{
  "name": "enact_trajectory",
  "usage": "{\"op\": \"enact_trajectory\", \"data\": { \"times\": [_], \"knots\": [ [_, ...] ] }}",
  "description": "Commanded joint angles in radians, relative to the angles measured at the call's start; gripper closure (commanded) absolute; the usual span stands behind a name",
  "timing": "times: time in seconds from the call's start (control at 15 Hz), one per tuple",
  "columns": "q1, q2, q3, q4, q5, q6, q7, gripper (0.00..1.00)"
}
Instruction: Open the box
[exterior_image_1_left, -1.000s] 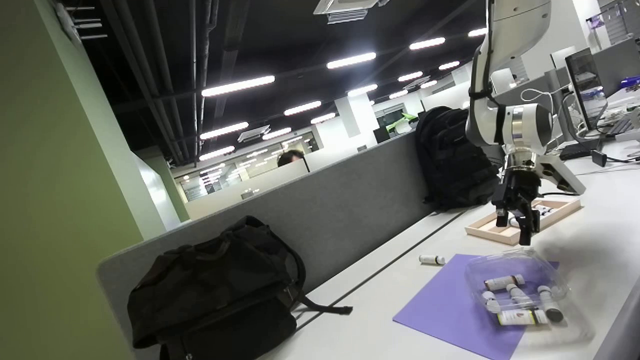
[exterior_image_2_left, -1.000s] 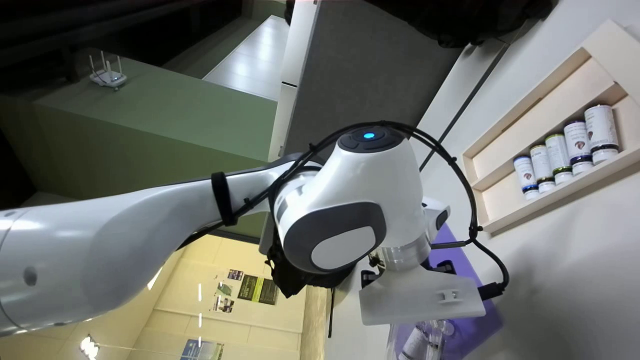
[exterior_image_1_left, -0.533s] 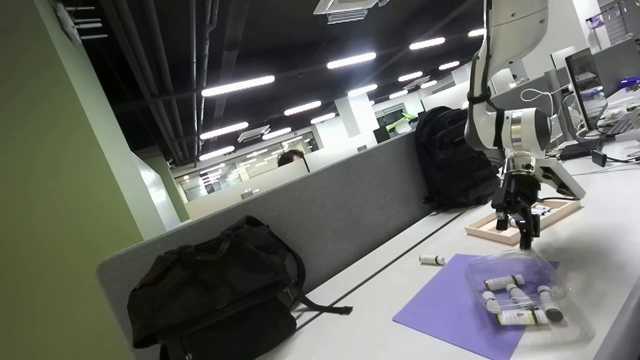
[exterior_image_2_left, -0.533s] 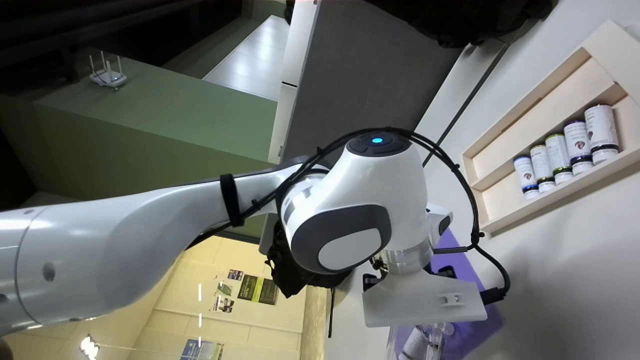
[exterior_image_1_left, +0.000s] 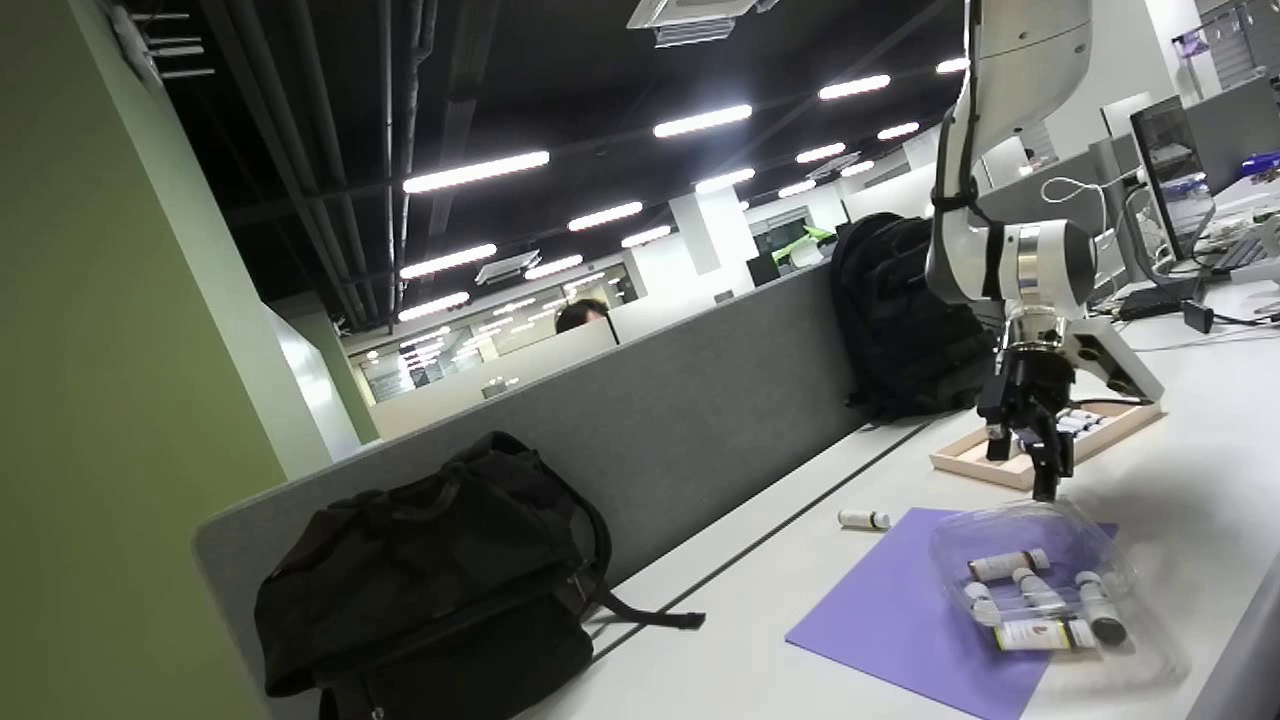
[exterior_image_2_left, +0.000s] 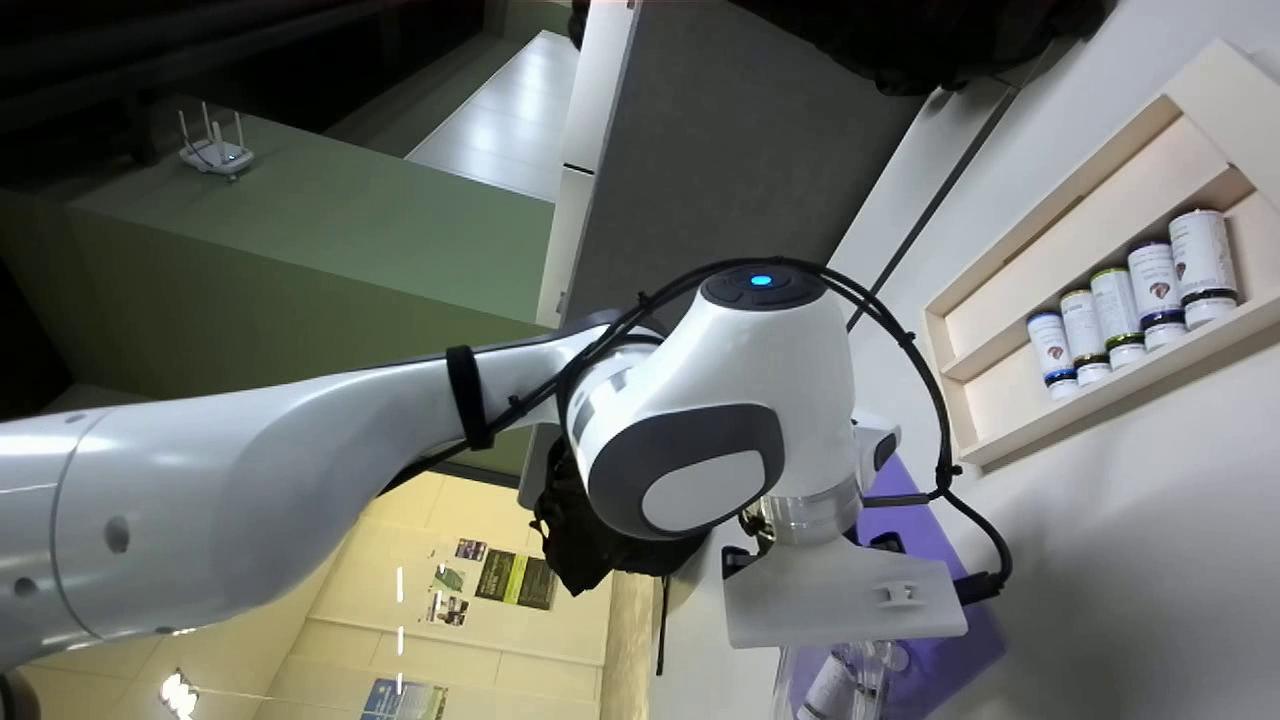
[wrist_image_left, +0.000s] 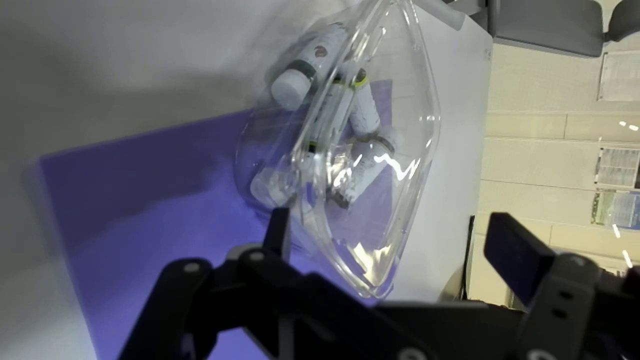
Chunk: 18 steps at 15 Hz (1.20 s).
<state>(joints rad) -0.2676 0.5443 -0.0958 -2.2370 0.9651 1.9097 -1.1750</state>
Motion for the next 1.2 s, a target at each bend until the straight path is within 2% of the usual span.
{"op": "enact_trajectory", "data": {
  "times": [0.0, 0.53, 1.13],
  "knots": [
    [0.007, 0.005, 0.003, 0.027, 0.004, -0.035, 0.027, 0.00],
    [0.002, 0.016, 0.004, 0.060, 0.011, -0.141, 0.034, 0.00],
    [0.016, 0.023, 0.008, 0.103, 0.046, -0.167, 0.047, 0.00]
  ]
}}
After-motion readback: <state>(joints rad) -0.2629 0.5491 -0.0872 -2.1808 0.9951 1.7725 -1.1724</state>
